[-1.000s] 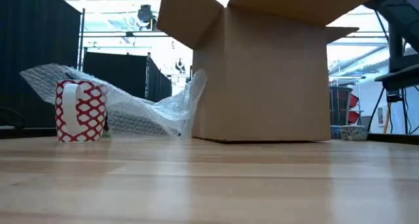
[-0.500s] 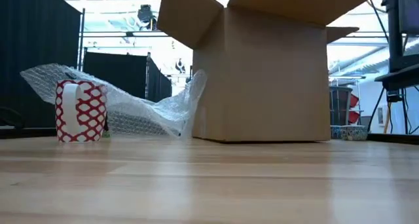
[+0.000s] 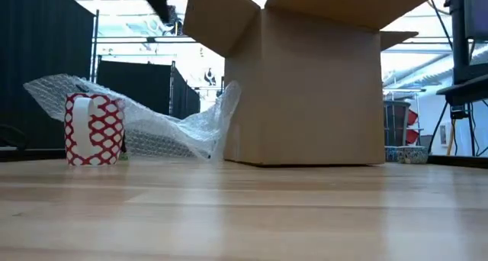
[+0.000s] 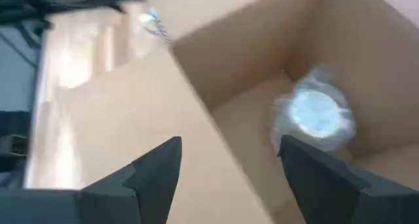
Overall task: Wrap mug
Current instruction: Wrap the red mug with the bubble wrap
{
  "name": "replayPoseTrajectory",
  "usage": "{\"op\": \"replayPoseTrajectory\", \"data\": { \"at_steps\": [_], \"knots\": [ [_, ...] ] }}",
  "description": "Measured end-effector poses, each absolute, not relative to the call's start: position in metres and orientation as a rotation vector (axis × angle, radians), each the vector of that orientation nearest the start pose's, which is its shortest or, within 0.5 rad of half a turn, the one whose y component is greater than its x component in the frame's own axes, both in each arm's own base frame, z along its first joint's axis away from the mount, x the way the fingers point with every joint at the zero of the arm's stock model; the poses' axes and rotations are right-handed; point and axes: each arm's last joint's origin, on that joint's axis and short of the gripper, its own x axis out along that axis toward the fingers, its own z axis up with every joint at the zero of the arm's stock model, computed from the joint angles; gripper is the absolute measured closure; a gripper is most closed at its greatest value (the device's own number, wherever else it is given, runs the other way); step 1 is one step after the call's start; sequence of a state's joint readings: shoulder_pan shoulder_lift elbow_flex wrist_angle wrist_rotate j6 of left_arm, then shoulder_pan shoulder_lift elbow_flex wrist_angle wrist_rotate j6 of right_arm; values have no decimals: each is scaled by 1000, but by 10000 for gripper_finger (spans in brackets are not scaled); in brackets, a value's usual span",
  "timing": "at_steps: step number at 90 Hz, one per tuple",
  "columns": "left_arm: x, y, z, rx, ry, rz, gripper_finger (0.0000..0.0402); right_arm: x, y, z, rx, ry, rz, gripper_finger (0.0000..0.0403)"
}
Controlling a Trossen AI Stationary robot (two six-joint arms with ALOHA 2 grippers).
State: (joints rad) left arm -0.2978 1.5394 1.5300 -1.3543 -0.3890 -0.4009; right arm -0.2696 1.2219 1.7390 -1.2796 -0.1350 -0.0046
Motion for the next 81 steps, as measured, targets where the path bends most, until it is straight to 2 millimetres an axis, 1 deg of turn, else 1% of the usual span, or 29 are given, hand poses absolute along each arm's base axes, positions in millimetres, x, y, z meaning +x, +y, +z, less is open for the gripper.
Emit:
{"op": "replayPoseTrajectory", "data": {
  "at_steps": [6, 12, 24, 32, 38, 46, 58, 67, 81],
  "knots": [
    [257, -70, 327, 95, 1231, 343, 200, 171, -34, 446, 160, 719, -92, 160],
    [245, -67, 321, 60, 1238, 381, 190, 167, -25, 428, 170, 691, -59, 160],
    [220, -66, 305, -41, 1232, 452, 188, 161, -10, 387, 210, 657, -9, 160],
    [203, -72, 298, -113, 1210, 438, 188, 161, 0, 360, 235, 651, 33, 160],
    [194, -76, 293, -156, 1207, 415, 188, 159, 7, 348, 245, 643, 70, 160],
    [188, -81, 281, -153, 1239, 387, 188, 156, 13, 343, 239, 626, 93, 160],
    [182, -84, 267, -119, 1273, 390, 188, 152, 17, 348, 213, 583, 56, 160],
    [180, -81, 255, -60, 1296, 401, 188, 150, 18, 355, 206, 550, 52, 160],
    [177, -73, 237, 20, 1335, 404, 188, 148, 19, 358, 211, 521, 60, 160]
  ]
}}
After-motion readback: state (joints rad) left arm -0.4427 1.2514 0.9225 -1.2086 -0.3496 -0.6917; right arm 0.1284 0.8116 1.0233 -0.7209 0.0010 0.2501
